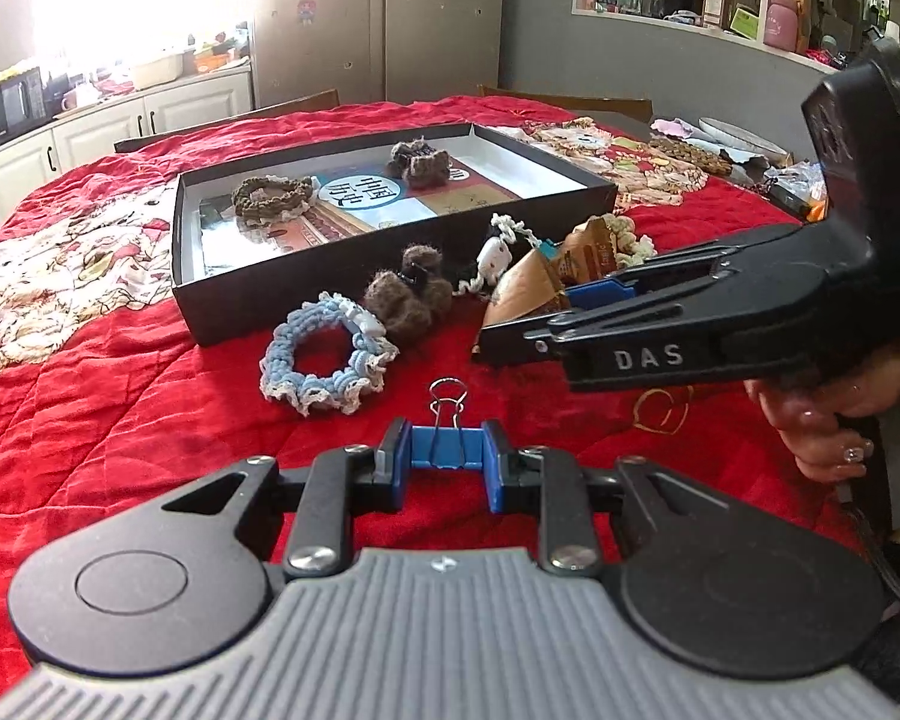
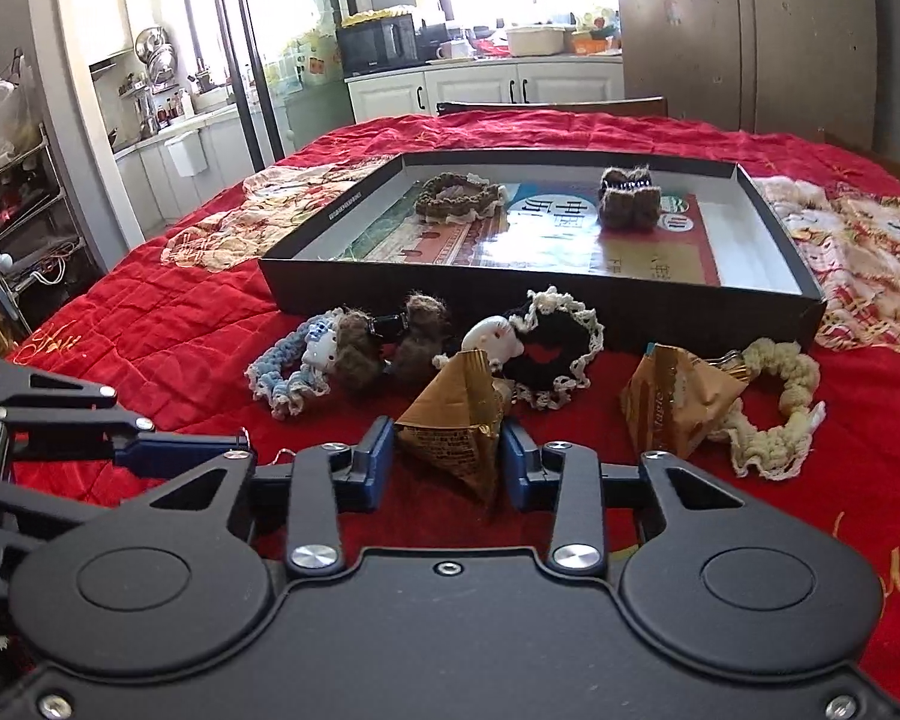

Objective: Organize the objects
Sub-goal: 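Grasp the brown paper pyramid with the right tool while the left tool holds the binder clip, then carry the binder clip and paper pyramid over the black box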

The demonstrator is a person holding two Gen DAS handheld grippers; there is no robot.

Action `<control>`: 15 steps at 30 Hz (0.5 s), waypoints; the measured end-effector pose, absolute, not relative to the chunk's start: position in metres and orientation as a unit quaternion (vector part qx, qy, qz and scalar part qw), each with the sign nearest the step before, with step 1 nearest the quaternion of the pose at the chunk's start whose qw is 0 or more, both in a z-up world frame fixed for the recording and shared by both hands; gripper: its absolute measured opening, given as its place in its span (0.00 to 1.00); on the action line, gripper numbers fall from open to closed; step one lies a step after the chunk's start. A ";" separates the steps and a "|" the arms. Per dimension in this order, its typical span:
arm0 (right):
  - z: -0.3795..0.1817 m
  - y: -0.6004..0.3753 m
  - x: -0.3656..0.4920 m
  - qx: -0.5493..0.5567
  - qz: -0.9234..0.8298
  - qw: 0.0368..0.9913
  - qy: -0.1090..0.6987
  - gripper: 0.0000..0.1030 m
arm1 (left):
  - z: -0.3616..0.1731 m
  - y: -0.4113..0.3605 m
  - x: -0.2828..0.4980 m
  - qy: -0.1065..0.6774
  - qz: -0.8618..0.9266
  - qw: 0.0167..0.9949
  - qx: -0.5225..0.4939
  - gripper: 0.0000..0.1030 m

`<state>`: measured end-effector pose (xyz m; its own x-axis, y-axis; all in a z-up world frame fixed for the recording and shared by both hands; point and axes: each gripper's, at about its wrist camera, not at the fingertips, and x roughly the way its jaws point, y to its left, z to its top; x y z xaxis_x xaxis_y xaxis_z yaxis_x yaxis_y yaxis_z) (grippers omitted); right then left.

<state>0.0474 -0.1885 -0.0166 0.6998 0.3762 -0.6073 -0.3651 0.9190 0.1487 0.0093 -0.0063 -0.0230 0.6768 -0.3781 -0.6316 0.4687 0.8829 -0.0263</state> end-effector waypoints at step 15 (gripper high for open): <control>0.033 -0.213 0.017 -0.008 0.198 0.945 0.261 0.34 | 0.009 -0.007 0.026 0.301 -0.232 0.923 0.055 0.27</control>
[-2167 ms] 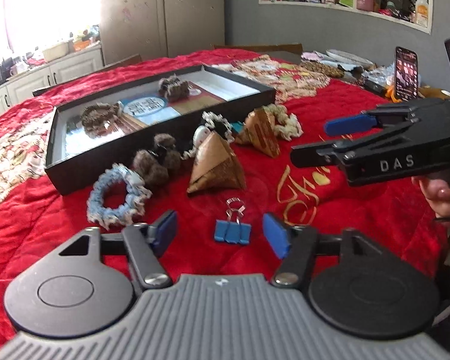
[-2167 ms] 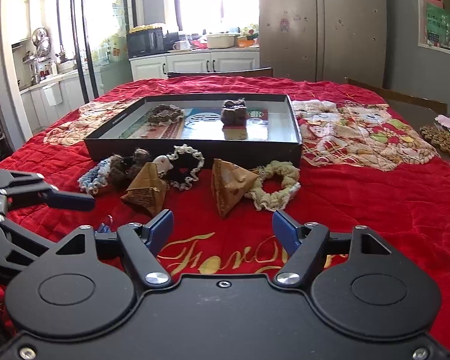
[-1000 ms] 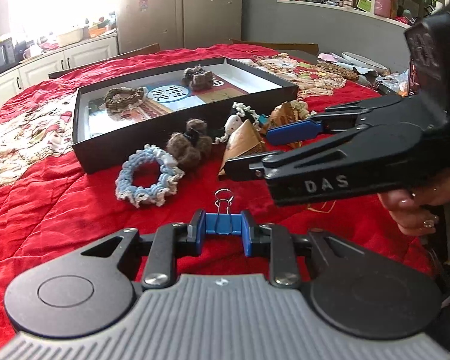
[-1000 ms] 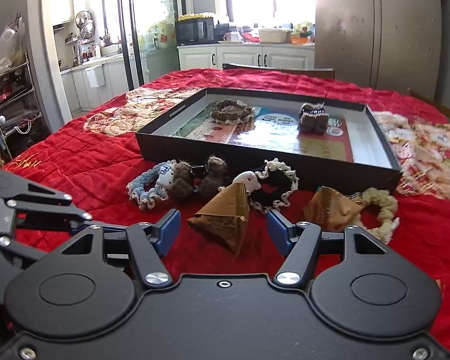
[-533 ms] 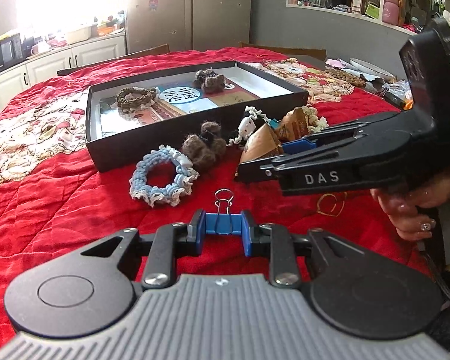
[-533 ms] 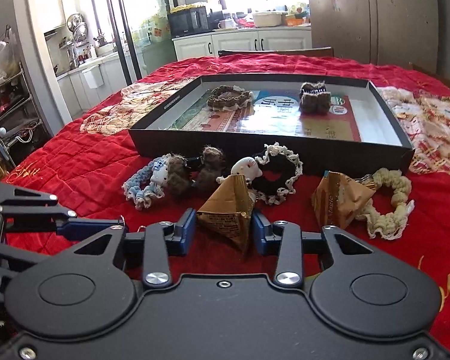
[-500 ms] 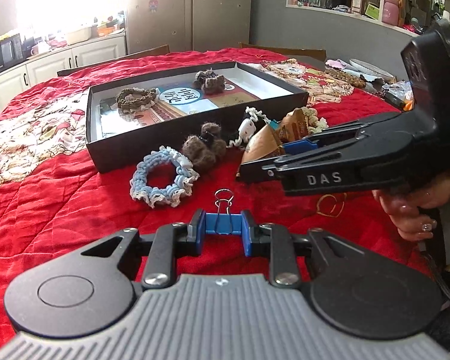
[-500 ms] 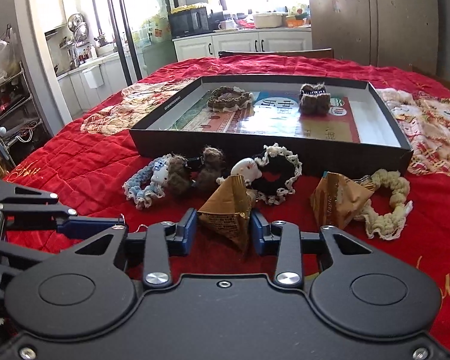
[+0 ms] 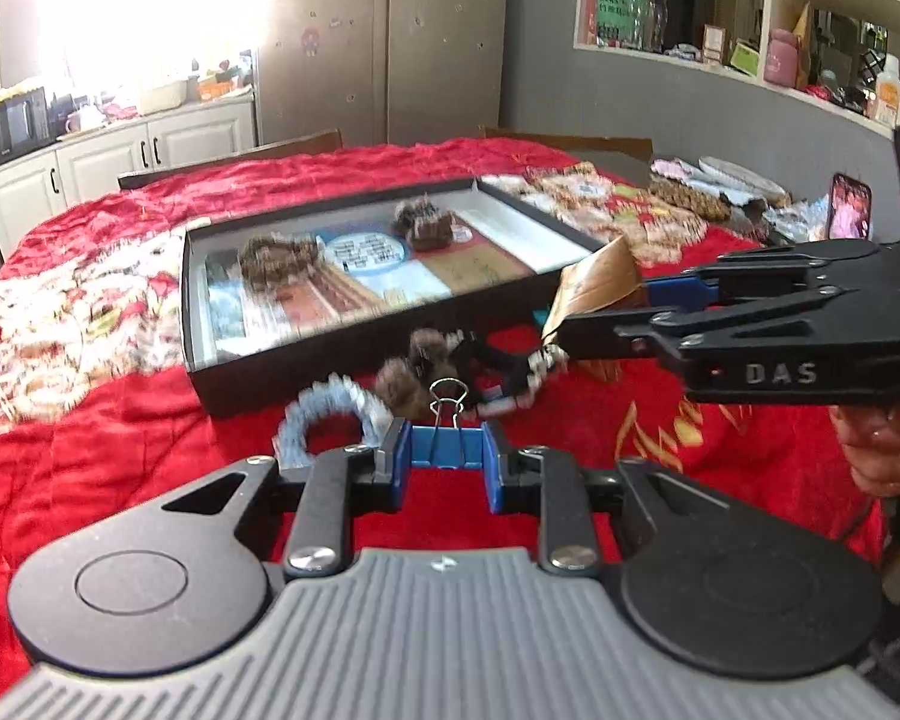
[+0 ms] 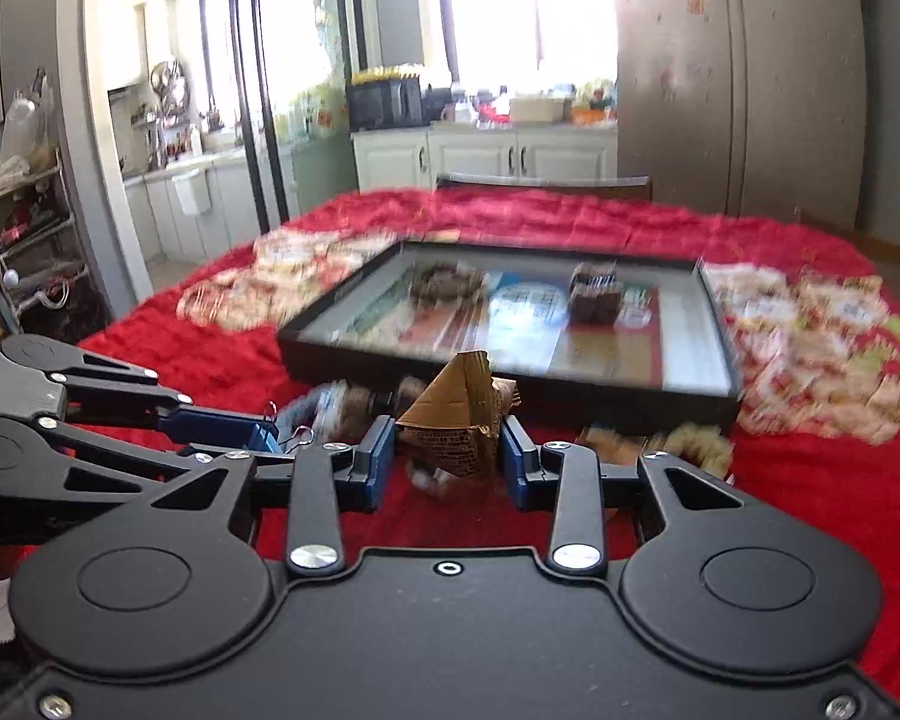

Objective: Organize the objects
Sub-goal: 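Carry the binder clip and paper pyramid over the black box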

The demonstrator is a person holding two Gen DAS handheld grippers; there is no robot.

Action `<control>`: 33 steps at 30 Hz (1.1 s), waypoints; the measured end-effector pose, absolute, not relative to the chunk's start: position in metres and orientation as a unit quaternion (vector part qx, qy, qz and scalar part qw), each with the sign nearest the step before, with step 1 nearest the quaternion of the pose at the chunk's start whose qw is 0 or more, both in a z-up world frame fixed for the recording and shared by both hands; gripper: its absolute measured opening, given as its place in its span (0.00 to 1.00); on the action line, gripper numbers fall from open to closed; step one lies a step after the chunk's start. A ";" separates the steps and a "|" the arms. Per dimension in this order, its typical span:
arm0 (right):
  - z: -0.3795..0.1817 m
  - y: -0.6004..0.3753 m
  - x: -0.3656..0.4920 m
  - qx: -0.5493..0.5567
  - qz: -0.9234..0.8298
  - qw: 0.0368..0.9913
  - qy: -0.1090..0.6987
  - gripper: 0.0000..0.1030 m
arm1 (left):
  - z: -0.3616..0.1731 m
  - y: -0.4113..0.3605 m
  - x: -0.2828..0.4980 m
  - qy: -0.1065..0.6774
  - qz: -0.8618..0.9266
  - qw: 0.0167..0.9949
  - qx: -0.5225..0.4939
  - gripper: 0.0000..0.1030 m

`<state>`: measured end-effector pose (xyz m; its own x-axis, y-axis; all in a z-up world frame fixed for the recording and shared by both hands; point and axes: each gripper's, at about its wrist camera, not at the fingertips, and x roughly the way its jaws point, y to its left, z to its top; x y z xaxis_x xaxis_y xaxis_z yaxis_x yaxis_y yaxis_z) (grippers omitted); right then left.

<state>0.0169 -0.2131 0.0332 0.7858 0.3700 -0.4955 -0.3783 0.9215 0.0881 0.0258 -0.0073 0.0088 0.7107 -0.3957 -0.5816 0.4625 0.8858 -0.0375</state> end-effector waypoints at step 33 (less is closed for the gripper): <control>0.066 -0.245 0.216 -0.021 0.063 0.971 0.231 0.34 | 0.050 -0.049 0.221 0.279 -0.144 0.949 0.006 0.28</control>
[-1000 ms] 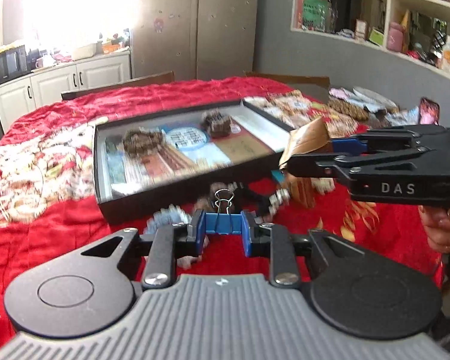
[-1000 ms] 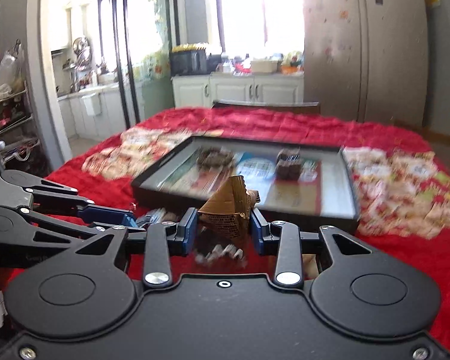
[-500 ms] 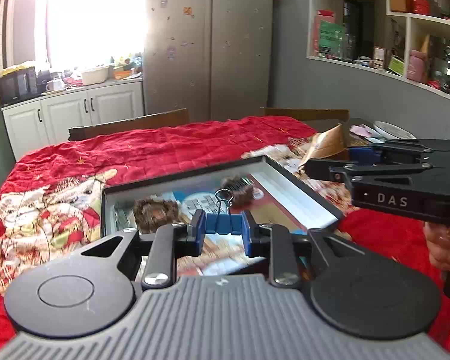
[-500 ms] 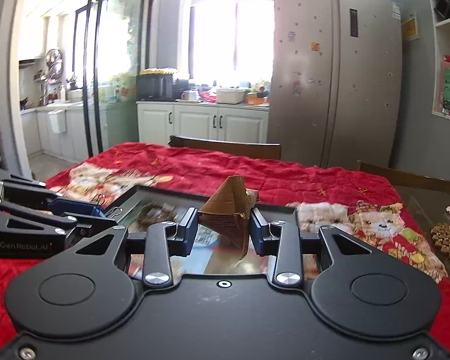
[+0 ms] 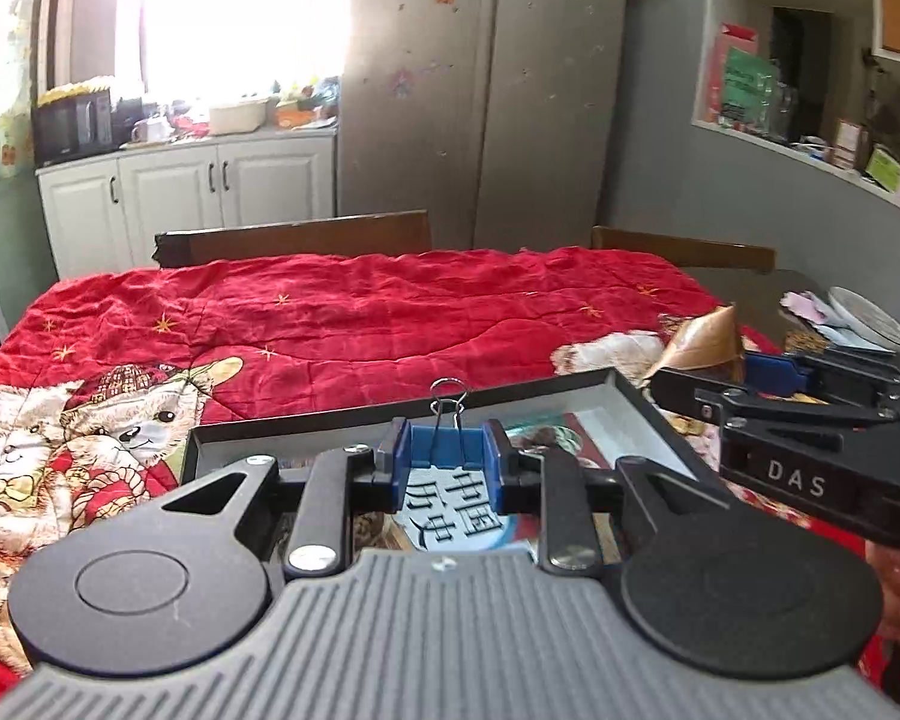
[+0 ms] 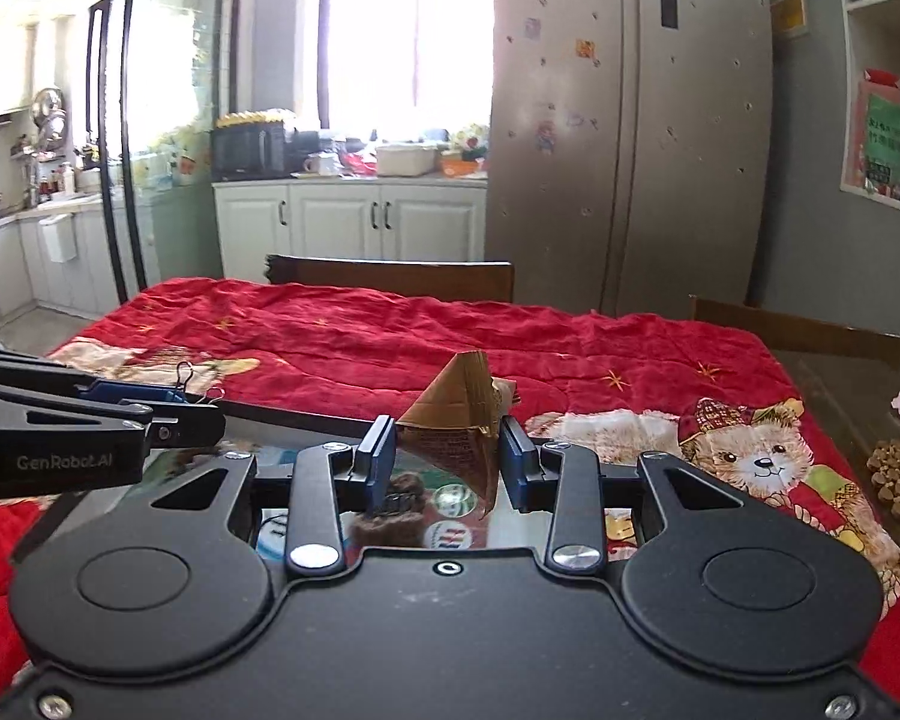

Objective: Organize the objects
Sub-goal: 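Carry the binder clip and paper pyramid over the black box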

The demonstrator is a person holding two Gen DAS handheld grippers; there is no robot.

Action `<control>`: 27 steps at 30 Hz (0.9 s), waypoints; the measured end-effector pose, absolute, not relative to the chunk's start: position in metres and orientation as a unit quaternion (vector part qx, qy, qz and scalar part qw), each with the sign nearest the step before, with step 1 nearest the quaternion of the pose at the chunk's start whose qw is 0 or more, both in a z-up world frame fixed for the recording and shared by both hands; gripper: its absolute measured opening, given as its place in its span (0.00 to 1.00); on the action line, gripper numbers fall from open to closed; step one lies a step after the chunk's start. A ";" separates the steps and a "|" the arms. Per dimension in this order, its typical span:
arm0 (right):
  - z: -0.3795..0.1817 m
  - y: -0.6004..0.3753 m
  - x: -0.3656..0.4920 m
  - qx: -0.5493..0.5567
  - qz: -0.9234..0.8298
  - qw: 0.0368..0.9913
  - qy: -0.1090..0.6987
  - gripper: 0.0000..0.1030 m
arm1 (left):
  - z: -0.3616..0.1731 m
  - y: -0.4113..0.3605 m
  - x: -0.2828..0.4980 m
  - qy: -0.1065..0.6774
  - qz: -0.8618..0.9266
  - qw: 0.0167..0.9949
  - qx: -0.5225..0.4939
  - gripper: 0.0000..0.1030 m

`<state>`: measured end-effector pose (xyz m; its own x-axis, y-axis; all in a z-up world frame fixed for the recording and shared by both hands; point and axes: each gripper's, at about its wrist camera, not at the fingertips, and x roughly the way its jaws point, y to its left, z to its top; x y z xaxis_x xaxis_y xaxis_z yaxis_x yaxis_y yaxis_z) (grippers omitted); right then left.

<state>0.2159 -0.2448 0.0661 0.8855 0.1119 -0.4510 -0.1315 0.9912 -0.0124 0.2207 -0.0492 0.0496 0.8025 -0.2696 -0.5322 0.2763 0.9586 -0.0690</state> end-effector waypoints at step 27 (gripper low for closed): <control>-0.001 -0.251 0.267 -0.009 0.055 0.960 0.275 0.34 | -0.003 -0.069 0.263 0.307 -0.135 0.942 0.012 0.28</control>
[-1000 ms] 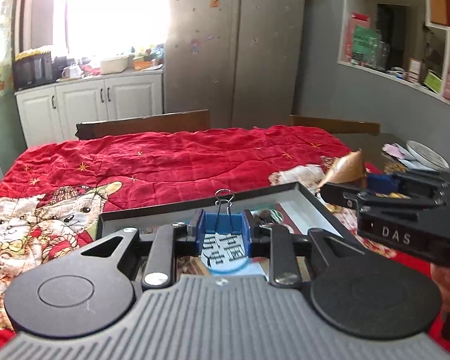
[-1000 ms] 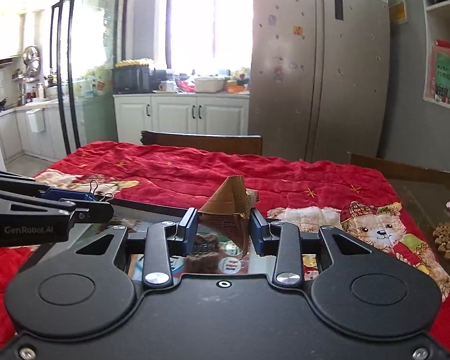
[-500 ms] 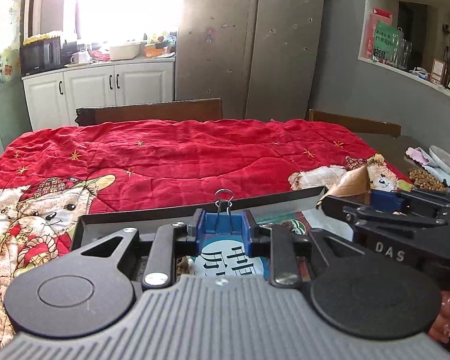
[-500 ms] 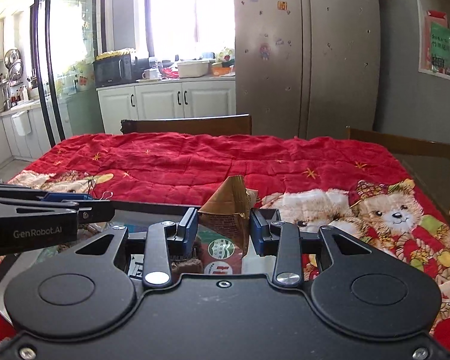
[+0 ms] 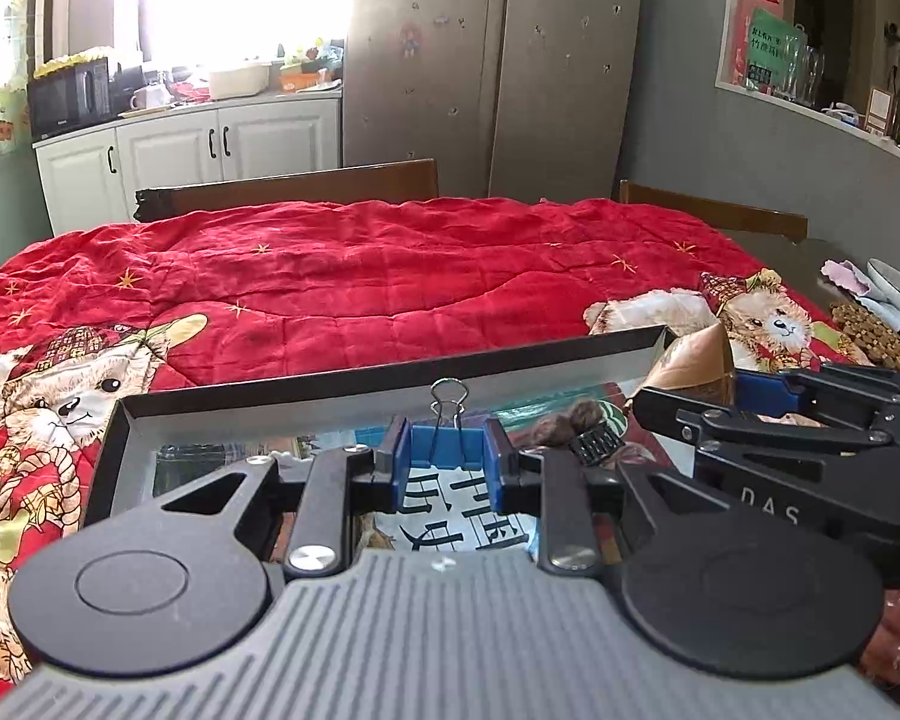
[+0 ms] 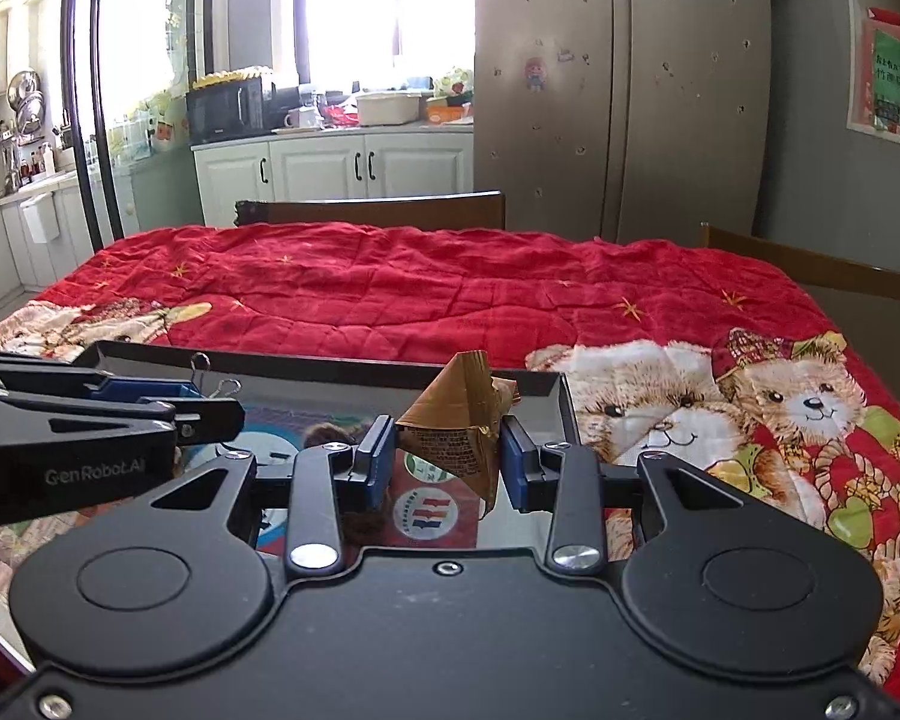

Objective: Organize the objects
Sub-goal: 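Carry the binder clip and paper pyramid over the black box, then lower and open the left tool releasing the binder clip while the right tool holds the pyramid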

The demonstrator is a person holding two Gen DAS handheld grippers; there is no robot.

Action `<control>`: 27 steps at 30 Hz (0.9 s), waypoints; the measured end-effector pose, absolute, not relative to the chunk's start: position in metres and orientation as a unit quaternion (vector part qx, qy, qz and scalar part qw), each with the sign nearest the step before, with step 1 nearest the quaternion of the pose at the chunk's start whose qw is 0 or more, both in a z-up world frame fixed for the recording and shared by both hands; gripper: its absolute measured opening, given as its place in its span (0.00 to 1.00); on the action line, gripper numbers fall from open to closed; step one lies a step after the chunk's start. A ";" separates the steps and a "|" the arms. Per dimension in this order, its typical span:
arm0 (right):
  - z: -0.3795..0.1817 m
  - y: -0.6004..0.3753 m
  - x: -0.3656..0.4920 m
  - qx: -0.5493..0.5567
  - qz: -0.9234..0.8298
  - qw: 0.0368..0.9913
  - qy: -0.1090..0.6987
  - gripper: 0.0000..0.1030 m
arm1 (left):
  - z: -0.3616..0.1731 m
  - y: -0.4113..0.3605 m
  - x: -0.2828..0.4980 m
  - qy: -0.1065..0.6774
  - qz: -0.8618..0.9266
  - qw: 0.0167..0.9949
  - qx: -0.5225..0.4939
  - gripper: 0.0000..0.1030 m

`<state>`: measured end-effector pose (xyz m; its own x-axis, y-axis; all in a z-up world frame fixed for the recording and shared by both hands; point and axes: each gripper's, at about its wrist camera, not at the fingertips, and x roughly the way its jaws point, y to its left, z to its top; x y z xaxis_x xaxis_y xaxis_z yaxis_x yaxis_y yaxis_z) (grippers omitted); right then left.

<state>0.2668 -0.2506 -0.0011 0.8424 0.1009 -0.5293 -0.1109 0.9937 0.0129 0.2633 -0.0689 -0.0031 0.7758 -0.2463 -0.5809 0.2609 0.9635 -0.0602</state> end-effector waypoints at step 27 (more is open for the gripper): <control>-0.015 -0.250 0.277 -0.011 0.068 0.948 0.311 0.34 | -0.016 -0.077 0.267 0.328 -0.140 0.934 0.031 0.28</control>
